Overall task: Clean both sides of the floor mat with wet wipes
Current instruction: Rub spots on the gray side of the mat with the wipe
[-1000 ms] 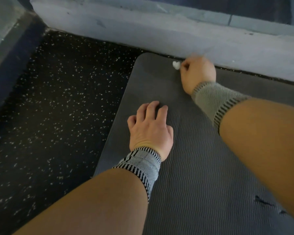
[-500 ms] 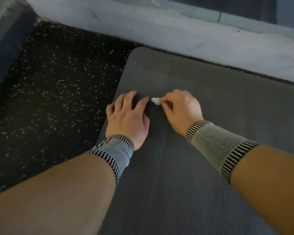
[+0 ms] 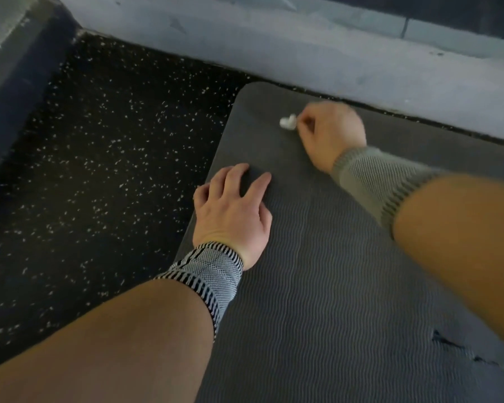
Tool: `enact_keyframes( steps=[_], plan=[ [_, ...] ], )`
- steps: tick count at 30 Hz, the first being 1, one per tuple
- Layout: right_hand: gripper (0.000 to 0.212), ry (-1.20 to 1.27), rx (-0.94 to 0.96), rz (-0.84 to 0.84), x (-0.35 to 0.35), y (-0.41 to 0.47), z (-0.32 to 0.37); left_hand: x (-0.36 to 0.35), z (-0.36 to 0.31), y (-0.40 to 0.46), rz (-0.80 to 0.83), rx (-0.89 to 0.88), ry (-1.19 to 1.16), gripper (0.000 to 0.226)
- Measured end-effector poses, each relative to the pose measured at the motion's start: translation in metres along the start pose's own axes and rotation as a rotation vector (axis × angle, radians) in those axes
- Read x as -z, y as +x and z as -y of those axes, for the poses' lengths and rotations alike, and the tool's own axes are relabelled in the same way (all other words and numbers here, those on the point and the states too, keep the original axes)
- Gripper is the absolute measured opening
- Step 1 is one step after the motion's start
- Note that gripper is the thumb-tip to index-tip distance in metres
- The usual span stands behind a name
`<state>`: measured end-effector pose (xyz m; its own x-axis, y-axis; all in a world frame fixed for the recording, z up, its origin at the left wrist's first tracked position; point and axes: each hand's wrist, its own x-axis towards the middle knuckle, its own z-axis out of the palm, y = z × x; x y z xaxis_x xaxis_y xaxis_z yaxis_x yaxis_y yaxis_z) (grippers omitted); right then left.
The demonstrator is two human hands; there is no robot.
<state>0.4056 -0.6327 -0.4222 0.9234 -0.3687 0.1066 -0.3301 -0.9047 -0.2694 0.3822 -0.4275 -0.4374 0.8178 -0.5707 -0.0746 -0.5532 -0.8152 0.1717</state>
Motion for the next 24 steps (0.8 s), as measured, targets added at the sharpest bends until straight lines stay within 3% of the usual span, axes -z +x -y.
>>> enact_keyframes(
  steps=[4,8,10,16,21,24],
  plan=[
    [0.025,0.017,-0.188,-0.022,-0.005,0.026,0.006,0.001,0.001,0.0,0.003,-0.009,-0.008,0.055],
    [0.018,0.126,0.087,0.031,0.001,-0.064,0.032,0.001,-0.001,-0.001,-0.022,0.01,-0.025,0.053],
    [0.017,0.12,0.18,0.071,0.004,-0.065,0.026,0.0,-0.001,-0.001,-0.043,0.016,-0.037,0.05],
    [0.024,0.042,-0.072,-0.031,-0.011,0.014,0.019,0.001,-0.001,-0.001,-0.073,0.007,-0.058,0.045],
    [0.016,0.124,0.204,0.091,0.005,-0.059,0.022,0.001,-0.002,-0.001,-0.067,0.016,-0.057,0.047],
    [0.021,0.044,0.177,0.046,-0.001,-0.012,0.012,0.001,-0.001,-0.001,-0.082,0.006,-0.05,0.046]
  ],
)
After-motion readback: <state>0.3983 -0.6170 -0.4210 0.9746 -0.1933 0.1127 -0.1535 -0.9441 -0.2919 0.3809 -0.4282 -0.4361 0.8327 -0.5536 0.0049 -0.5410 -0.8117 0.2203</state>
